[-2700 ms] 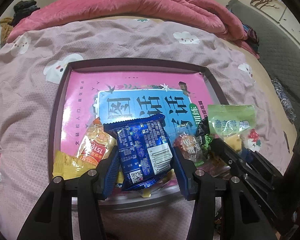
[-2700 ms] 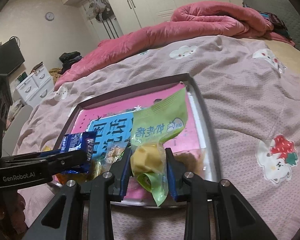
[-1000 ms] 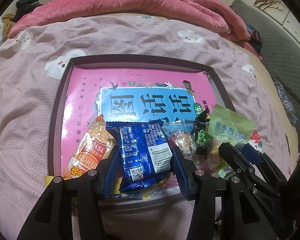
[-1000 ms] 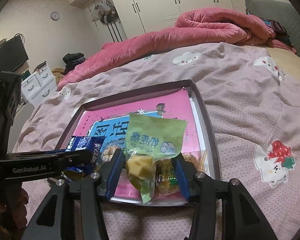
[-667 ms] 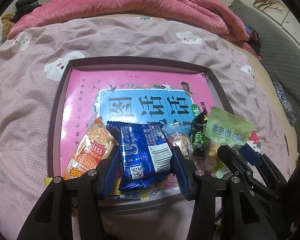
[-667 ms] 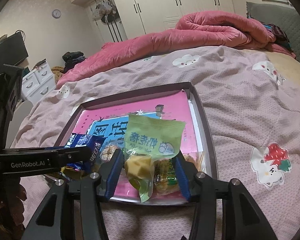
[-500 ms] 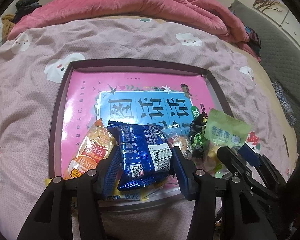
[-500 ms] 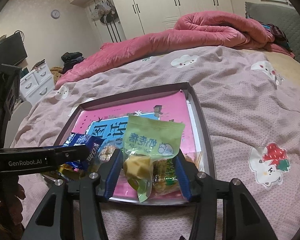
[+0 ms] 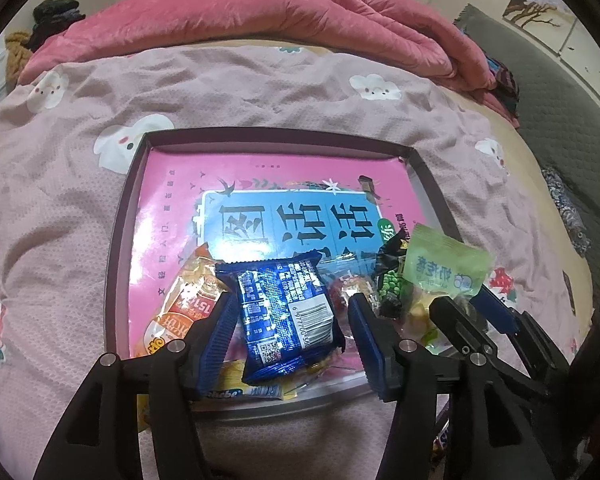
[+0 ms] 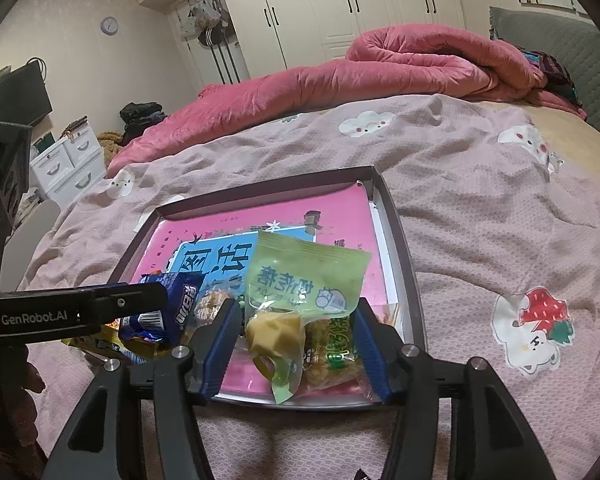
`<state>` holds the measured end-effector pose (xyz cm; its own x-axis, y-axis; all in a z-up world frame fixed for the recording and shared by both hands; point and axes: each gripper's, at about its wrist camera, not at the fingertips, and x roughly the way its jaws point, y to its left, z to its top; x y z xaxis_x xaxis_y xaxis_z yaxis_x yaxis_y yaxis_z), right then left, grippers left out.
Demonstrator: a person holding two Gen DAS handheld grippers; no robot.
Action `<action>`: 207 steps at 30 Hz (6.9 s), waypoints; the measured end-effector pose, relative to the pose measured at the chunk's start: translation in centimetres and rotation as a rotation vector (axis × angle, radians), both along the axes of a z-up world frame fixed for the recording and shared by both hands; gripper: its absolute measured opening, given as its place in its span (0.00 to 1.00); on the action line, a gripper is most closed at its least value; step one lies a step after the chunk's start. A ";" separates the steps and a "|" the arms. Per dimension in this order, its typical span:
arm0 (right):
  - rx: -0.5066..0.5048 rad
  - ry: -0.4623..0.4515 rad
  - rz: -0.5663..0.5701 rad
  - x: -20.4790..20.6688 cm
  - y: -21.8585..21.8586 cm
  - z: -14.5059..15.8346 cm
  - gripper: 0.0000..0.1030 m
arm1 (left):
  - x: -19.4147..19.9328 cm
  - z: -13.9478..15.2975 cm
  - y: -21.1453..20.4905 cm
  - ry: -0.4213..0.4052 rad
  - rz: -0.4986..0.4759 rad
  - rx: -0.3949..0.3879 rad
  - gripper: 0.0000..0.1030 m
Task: Organize snacks
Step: 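Lower both packs into the tray and open both grippers, then pull both grippers back toward the brown chocolate and Snickers bar, then grasp the brown wrapped chocolate with the left gripper while the right grasps the Snickers bar, then carry the chocolate into the tray with the left gripper while the right carries the Snickers bar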
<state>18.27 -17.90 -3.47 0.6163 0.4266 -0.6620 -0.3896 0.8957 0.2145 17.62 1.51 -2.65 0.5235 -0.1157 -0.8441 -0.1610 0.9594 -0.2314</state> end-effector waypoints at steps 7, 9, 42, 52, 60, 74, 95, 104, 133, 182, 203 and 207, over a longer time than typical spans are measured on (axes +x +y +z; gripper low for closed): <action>-0.010 -0.017 -0.012 -0.4 -0.2 0.6 0.58 | -0.6 0.5 0.1 -0.011 0.006 -0.002 0.63; -0.010 -0.024 -0.017 -0.5 -0.3 0.9 0.59 | -0.8 0.8 0.2 -0.019 0.009 -0.002 0.63; 0.015 -0.081 -0.068 -4.0 -1.9 5.7 0.71 | -5.6 5.5 2.3 -0.106 0.029 -0.006 0.73; 0.020 -0.084 -0.077 -5.2 -2.3 6.5 0.72 | -7.6 5.8 2.3 -0.110 0.019 0.002 0.73; 0.010 -0.063 -0.076 -6.2 -2.5 6.6 0.74 | -9.1 6.0 2.8 -0.110 0.020 -0.001 0.73; -0.009 -0.023 -0.113 -7.4 -3.3 6.0 0.77 | -11.0 5.0 2.6 -0.090 0.005 -0.003 0.73; -0.009 0.087 -0.156 -8.2 -4.1 3.5 0.77 | -12.2 1.9 1.1 -0.008 -0.053 0.020 0.73; -0.032 0.221 -0.192 -8.0 -4.9 0.7 0.77 | -13.1 -0.4 0.9 0.045 -0.074 0.036 0.73; -0.099 0.304 -0.035 -6.9 -1.9 -4.0 0.31 | -12.6 -5.0 2.6 0.096 -0.047 0.040 0.71; -0.012 0.032 0.122 -9.1 0.5 1.8 0.29 | -13.0 2.4 2.5 -0.079 -0.029 0.022 0.36; 0.027 -0.027 0.093 -5.9 1.1 3.9 0.29 | -9.0 4.0 3.7 -0.129 0.001 0.019 0.36; 0.029 -0.034 0.092 -5.0 1.6 4.0 0.29 | -7.8 3.8 3.9 -0.127 0.005 0.015 0.36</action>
<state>13.25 -16.31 0.57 0.5956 0.5007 -0.6281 -0.4772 0.8496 0.2248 9.79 5.39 1.15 0.6271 -0.1002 -0.7724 -0.1363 0.9623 -0.2355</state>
